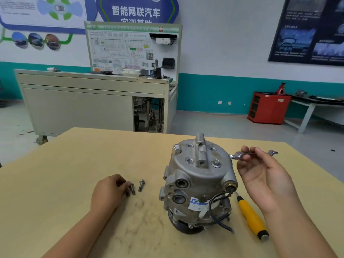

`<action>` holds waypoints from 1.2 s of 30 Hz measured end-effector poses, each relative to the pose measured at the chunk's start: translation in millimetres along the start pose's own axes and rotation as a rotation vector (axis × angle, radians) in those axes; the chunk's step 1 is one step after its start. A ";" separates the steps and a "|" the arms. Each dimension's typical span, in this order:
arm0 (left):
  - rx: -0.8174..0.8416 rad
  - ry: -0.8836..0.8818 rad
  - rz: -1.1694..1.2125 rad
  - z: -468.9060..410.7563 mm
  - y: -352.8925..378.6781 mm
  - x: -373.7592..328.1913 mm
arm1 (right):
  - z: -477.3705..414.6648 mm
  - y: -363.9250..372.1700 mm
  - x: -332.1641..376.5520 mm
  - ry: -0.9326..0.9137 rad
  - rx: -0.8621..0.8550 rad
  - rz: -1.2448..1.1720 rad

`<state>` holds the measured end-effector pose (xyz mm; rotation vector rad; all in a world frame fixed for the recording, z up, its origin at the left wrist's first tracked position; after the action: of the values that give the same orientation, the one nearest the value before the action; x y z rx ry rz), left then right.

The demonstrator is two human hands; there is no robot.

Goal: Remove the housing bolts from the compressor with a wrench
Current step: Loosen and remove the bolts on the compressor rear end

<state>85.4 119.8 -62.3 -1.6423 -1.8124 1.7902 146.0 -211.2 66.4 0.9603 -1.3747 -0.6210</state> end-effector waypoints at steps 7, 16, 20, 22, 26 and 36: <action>-0.020 0.001 -0.044 -3.3 8.6 0.6 | 28.8 4.5 -9.3 -0.258 0.145 0.133; -0.040 -0.059 0.025 5.0 1.6 -11.7 | 45.4 1.7 -19.0 -0.471 0.182 0.274; -0.148 0.111 0.400 24.0 -25.8 -63.1 | 46.4 -0.2 -20.3 -0.479 0.148 0.300; -0.122 0.255 0.606 39.5 -46.5 -96.3 | 45.5 -0.7 -20.8 -0.480 0.132 0.311; 0.313 0.495 0.680 60.3 -66.4 -148.9 | 40.6 2.8 -18.3 -0.468 0.125 0.301; 0.294 0.377 0.904 61.0 -44.3 -166.5 | 10.2 12.0 -9.5 -0.347 -0.082 0.231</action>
<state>84.7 -25.4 48.6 -2.6425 -0.6179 1.6725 132.7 -199.2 70.9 0.6330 -1.7248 -0.6828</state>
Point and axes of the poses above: each hand's wrist, its own z-axis away from the middle knuckle, its own y-axis out of the palm, x = y × z, the point moved 2 cm from there along -z, towards the middle knuckle, and after that the axes turned 6 degrees about -z, right-handed, at the moved point
